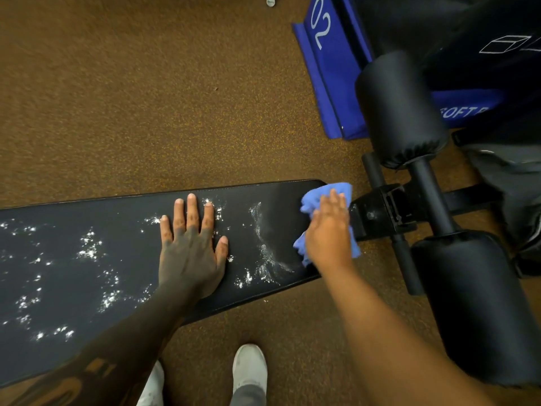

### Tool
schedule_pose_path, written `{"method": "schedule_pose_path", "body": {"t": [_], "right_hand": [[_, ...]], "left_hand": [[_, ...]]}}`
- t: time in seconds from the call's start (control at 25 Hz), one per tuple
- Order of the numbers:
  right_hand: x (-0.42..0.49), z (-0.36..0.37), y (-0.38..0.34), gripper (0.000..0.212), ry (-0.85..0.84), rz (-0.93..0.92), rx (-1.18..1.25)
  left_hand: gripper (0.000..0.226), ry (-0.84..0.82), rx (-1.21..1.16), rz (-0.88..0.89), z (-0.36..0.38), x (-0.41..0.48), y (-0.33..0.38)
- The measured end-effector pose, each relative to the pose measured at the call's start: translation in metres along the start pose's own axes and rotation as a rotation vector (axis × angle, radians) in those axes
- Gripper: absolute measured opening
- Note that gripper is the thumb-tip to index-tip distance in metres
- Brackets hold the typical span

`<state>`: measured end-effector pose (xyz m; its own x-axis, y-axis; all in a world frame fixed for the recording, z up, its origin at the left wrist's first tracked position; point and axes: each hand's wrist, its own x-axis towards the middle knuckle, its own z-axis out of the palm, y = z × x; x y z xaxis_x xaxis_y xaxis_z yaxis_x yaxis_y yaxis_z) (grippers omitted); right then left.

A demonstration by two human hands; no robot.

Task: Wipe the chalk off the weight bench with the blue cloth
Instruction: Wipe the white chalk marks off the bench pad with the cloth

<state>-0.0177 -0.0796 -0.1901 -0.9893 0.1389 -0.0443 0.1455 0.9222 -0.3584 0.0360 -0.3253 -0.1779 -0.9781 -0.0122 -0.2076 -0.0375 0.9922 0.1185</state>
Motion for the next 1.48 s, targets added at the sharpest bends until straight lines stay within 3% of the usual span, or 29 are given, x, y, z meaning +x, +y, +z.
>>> {"method": "schedule_pose_path", "body": {"t": [0.12, 0.32, 0.4, 0.52, 0.64, 0.72, 0.88, 0.96, 1.08, 1.2, 1.32, 1.48], "right_hand": [[0.046, 0.003, -0.002, 0.043, 0.007, 0.112, -0.034], [-0.011, 0.02, -0.04, 0.046, -0.018, -0.108, 0.082], [-0.042, 0.017, -0.028, 0.044, -0.023, -0.11, 0.091], [-0.021, 0.009, -0.007, 0.044, 0.075, 0.032, 0.05], [0.031, 0.005, -0.011, 0.043, 0.058, 0.214, 0.069], [0.036, 0.014, -0.029, 0.044, 0.034, 0.134, 0.076], [-0.037, 0.023, -0.045, 0.044, -0.072, -0.339, 0.15], [-0.055, 0.012, -0.022, 0.045, -0.154, -0.46, 0.154], [-0.023, 0.002, -0.005, 0.044, -0.075, -0.305, 0.098], [0.024, 0.014, -0.047, 0.043, -0.108, -0.105, 0.054], [0.004, 0.032, -0.091, 0.047, -0.161, -0.254, 0.085], [-0.049, 0.026, -0.065, 0.047, -0.151, -0.469, 0.092]], "left_hand": [[0.073, -0.005, 0.008, -0.001, 0.001, 0.0, 0.0], [0.073, 0.002, -0.003, 0.0, 0.001, 0.0, 0.001], [0.073, 0.001, -0.005, 0.001, 0.001, 0.0, 0.0], [0.073, -0.001, -0.006, 0.002, 0.0, 0.0, 0.0], [0.072, 0.001, 0.016, 0.001, 0.002, 0.001, 0.0], [0.071, 0.001, 0.019, 0.0, 0.003, 0.001, 0.0], [0.073, 0.014, 0.003, -0.002, 0.002, 0.001, 0.001], [0.074, 0.008, -0.009, 0.0, 0.001, 0.001, 0.001], [0.073, 0.003, 0.001, 0.001, 0.0, 0.0, -0.001], [0.072, 0.0, 0.005, 0.008, 0.001, 0.0, -0.001], [0.071, 0.016, -0.003, 0.007, 0.003, 0.001, -0.001], [0.071, 0.018, -0.009, 0.007, 0.003, 0.0, -0.002]]}}
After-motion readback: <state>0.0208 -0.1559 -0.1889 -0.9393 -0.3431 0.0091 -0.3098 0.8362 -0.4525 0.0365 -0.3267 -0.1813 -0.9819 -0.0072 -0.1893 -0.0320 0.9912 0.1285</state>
